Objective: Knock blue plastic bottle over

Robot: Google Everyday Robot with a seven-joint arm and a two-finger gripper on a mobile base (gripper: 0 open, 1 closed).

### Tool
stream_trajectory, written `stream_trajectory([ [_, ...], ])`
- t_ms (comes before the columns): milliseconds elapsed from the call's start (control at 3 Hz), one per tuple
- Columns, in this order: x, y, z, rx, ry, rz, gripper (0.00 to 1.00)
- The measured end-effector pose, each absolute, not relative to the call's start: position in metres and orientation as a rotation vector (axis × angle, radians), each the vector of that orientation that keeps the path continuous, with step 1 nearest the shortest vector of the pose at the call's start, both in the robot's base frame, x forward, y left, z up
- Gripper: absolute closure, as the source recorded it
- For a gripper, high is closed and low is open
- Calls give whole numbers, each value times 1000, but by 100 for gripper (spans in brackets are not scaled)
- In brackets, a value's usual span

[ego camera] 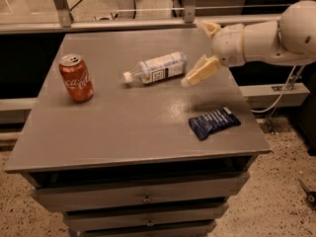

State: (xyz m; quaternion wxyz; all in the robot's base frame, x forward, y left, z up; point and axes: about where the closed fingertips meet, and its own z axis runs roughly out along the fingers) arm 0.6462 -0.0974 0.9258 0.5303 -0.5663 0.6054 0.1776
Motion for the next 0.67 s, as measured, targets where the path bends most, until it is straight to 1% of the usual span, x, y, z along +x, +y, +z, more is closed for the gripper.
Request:
stream_trajectory([
  [333, 650, -162, 951, -1414, 1457, 170, 0],
  [667, 650, -162, 951, -1414, 1457, 170, 0],
])
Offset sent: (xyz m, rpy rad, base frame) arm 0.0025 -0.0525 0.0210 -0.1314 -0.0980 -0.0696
